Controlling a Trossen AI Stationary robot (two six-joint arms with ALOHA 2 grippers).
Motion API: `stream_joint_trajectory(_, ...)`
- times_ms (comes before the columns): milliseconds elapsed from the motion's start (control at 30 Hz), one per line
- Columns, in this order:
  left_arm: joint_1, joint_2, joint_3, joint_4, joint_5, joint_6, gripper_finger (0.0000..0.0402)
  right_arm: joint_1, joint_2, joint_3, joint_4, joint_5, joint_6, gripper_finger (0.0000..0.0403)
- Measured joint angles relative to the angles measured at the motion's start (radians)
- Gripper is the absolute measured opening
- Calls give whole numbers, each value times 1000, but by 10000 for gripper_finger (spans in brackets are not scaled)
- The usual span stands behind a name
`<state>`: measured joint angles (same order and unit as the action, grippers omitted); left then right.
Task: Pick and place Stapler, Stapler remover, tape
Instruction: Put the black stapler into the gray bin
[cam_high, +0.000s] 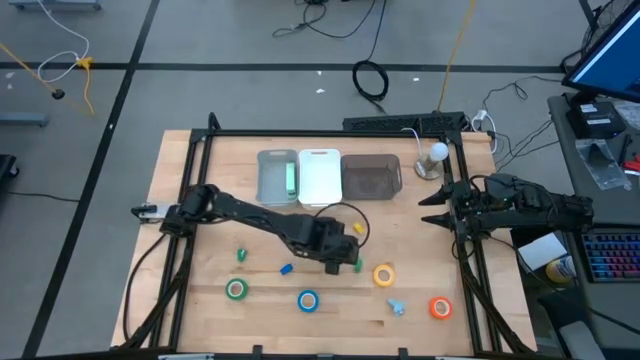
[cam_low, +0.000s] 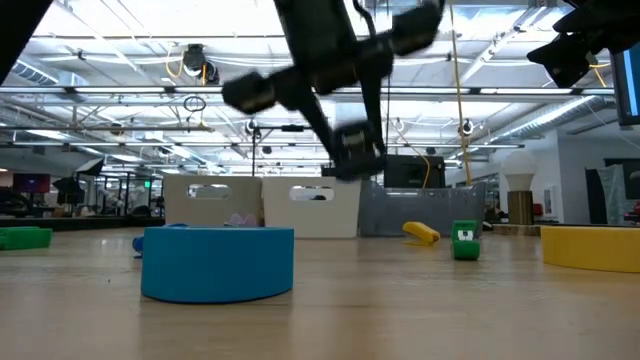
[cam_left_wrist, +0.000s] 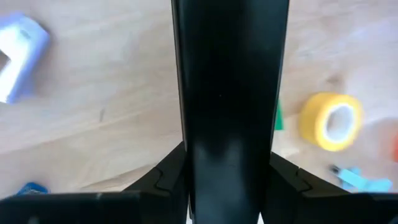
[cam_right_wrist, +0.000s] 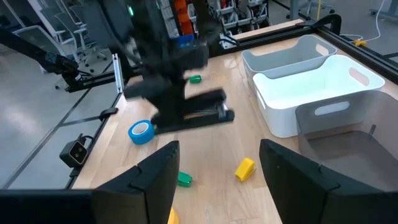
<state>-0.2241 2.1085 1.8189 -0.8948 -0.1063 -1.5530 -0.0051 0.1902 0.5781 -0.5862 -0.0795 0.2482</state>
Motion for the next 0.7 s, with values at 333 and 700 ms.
stream_joint_trajectory(333, 13, -238, 2, -336, -293, 7, 137, 0, 0, 0, 1, 2, 2, 215)
stream_joint_trajectory(700, 196, -348, -3, -673, -443, 37, 137, 0, 0, 0, 1, 4, 1, 215)
